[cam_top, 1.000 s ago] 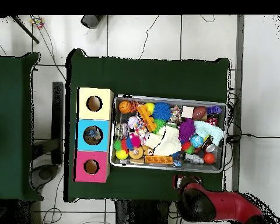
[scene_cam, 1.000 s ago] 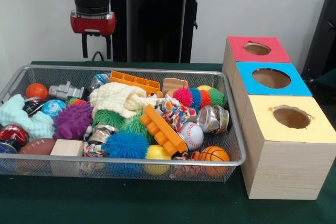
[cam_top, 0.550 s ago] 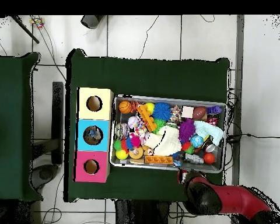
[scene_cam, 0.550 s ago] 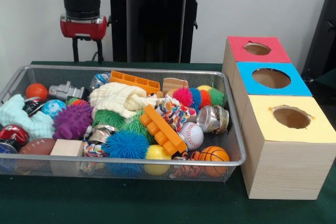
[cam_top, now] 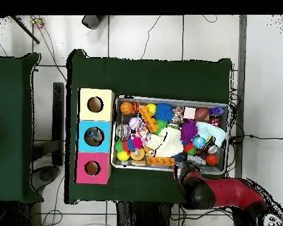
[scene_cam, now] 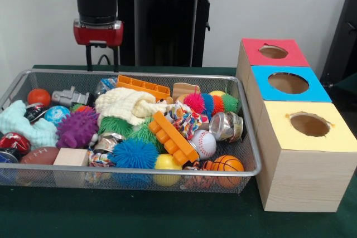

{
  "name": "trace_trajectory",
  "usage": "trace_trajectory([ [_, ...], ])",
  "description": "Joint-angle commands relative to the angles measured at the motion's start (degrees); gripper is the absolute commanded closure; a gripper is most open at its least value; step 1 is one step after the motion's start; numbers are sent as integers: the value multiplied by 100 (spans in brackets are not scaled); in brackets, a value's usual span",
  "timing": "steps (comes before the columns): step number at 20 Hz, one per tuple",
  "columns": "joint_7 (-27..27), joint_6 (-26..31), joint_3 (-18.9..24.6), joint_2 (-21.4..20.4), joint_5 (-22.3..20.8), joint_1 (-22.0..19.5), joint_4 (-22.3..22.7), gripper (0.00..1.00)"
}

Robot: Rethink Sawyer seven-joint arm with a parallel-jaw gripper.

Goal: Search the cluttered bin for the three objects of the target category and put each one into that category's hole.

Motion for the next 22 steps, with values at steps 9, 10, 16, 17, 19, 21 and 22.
trace_trajectory([
  [9,315,250,153,394,220,852,-1023,0],
  [10,253,320,206,372,270,816,-1025,0],
  [16,-90,536,445,478,458,598,-1163,0],
  [17,-129,496,470,550,450,547,-1204,0],
  [19,-227,440,530,662,405,434,-1250,0],
  [21,-303,379,575,747,339,326,-1277,0],
  [22,-316,331,576,777,292,291,-1294,0],
])
